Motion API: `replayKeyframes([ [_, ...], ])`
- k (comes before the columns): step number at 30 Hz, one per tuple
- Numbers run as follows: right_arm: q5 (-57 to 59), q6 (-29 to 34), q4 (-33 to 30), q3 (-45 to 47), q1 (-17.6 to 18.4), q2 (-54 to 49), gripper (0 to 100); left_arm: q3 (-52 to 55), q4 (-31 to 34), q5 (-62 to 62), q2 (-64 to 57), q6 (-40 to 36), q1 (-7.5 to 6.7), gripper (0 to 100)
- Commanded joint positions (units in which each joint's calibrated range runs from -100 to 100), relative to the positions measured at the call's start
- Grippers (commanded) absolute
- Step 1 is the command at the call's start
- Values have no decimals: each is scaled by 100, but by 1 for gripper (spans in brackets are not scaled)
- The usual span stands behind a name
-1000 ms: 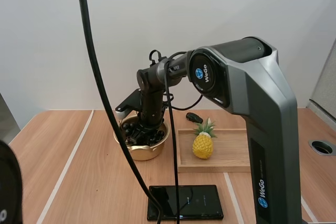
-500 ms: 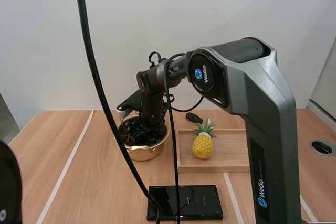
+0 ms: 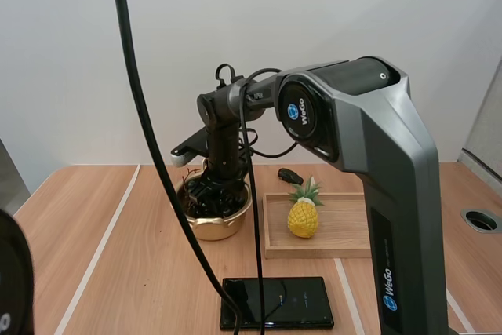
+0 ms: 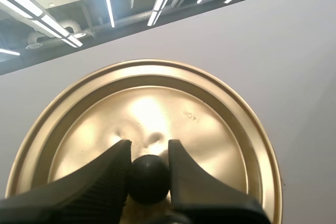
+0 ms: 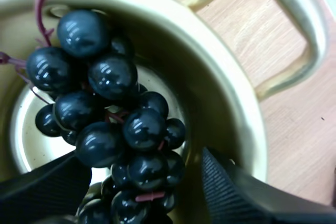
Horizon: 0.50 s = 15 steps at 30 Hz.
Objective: Open the pot, put the grape inside, and close it
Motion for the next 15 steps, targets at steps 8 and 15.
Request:
replayKeyframes([
  [8, -57, 7, -112, -56, -20, -708, 100, -39, 133, -129, -22, 13, 5, 0],
  [15, -198, 50, 13, -56, -20, -1697, 100, -39, 133, -129, -22, 13, 5, 0],
])
